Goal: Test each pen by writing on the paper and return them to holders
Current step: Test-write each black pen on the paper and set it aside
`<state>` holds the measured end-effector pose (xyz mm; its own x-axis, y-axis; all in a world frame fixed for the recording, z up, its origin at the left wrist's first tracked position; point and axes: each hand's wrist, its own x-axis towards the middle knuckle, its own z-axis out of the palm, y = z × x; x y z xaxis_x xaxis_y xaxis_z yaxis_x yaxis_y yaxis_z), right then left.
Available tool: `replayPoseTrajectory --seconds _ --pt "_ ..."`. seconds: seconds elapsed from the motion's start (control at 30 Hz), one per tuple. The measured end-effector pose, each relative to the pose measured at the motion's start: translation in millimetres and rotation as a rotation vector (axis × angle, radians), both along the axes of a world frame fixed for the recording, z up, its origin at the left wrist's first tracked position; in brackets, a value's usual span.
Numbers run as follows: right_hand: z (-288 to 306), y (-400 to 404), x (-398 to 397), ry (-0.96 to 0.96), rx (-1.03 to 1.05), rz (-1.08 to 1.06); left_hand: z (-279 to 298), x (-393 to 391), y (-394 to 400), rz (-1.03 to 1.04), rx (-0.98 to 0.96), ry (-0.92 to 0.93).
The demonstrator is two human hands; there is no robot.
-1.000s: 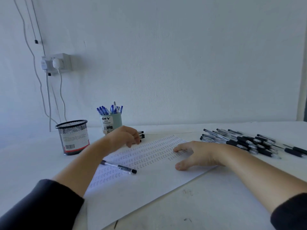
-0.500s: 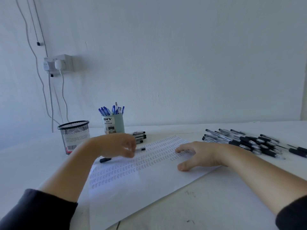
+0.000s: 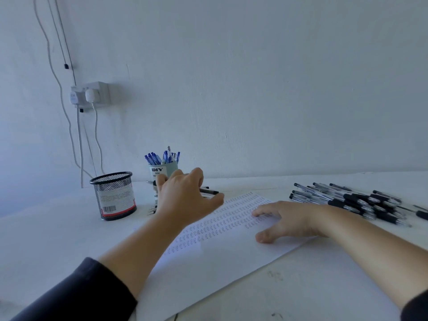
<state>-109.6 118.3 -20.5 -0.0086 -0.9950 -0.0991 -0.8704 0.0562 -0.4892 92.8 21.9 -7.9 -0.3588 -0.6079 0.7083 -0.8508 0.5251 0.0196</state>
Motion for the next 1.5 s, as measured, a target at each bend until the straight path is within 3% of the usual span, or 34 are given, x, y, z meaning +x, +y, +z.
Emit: replayPoseTrajectory --seconds 0.2,0.43,0.63,0.7,0.8,0.9,1.0,1.23,1.5 --pt "-1 0 -1 0.003 -0.001 0.003 -4 -2 6 -0.152 -0.046 0.044" --pt "-1 -1 -1 -0.01 -0.003 -0.015 -4 -2 -2 -0.137 0.131 -0.052" --pt "-2 -1 -2 0.008 0.0 0.006 -3 -2 2 -0.396 -0.047 0.212" --pt "-1 -1 -2 0.001 -0.001 0.008 1 -3 8 -0.448 -0.016 0.33" --pt "0 0 -1 -0.005 0.004 0.002 2 -9 14 -0.48 0.262 0.552" --pt "2 1 0 -0.018 0.007 -0.004 6 -16 14 -0.601 0.77 1.071" --pt "3 2 1 -0.027 0.012 -0.019 5 -27 22 -0.653 1.051 1.256" --pt "5 3 2 -0.017 0.024 -0.05 -8 -46 37 -0.485 1.116 1.106" --pt "3 2 1 -0.023 0.035 -0.047 -13 -43 35 -0.532 1.101 1.039"
